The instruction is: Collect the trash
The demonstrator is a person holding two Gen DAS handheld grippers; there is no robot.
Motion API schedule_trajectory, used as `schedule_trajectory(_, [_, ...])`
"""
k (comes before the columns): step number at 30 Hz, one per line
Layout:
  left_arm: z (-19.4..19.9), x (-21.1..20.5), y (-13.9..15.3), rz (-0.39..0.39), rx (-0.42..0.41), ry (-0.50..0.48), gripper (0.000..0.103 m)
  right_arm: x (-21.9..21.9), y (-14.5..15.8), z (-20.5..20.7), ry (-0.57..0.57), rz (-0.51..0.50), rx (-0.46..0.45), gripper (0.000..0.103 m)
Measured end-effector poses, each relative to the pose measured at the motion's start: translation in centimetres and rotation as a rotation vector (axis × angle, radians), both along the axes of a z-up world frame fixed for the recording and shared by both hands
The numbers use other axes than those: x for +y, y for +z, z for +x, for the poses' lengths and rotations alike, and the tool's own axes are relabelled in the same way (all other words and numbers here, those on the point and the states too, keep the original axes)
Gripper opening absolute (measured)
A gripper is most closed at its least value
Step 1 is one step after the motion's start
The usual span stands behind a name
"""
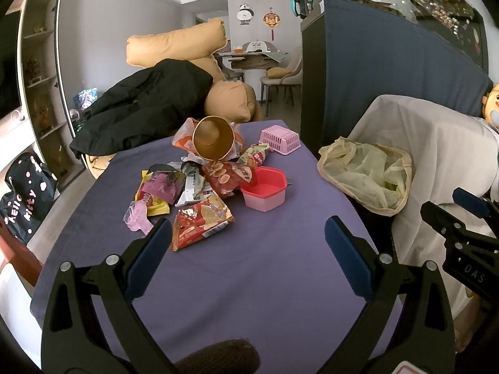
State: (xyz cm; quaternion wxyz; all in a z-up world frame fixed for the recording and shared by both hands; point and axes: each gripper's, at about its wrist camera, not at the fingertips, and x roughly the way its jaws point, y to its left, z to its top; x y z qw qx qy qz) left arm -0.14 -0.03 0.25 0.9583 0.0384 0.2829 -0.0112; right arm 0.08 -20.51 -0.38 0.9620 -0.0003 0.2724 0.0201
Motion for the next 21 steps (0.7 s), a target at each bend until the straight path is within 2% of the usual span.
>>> schedule_trajectory(21, [-0.2,1.1,0.1,0.021,0.005,0.014,0.094,0.5,-0.2,0.1,0.013,-0.004,0.007,0.07])
